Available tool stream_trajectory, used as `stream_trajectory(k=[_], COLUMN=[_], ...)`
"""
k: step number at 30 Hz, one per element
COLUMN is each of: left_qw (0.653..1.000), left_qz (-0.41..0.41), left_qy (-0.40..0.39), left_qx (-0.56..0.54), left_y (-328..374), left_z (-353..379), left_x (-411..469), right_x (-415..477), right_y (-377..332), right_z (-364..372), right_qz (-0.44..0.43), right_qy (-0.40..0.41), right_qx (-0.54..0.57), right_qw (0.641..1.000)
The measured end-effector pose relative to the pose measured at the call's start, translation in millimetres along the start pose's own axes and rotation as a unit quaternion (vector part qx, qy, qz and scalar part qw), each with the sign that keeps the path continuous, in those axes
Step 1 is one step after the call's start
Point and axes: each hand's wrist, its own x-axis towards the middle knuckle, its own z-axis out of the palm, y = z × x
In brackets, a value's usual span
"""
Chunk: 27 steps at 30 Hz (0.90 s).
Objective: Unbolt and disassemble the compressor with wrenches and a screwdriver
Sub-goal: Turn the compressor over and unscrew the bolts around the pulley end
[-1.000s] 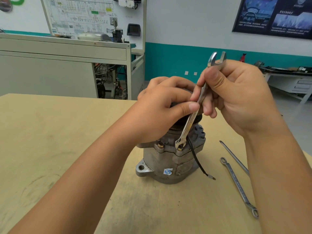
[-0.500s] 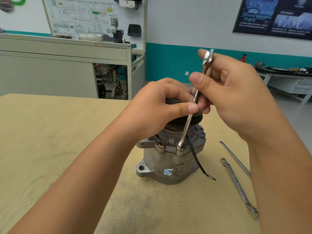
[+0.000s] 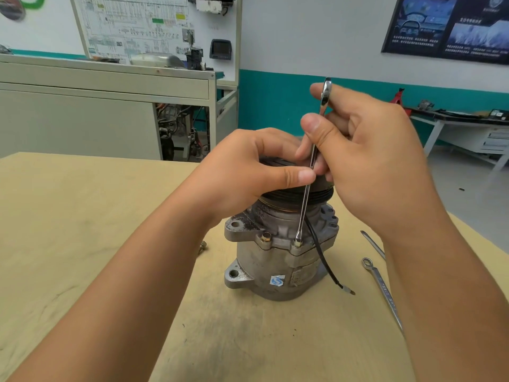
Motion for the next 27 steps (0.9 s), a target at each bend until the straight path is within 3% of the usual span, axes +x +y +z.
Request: stream_trajectory(k=[9,19,27], left_qw=[0.999,0.999,0.997], left_qz=[-0.004,0.015,0.028], left_qy=[0.012,-0.011,-0.043], left_qx=[0.041,0.036,0.059], left_y=[-1,2,12], left_z=[-3,-6,-7], left_x=[-1,-7,-9], right_x=[5,-2,-9], right_y=[-6,-8,-9], right_z=[7,9,6], right_qz=[0.010,0.032,0.058], right_qy=[-0.047,-0.090,-0.086], right_qx=[-0.002,0.127,0.121], right_qw=[0.999,0.987,0.987])
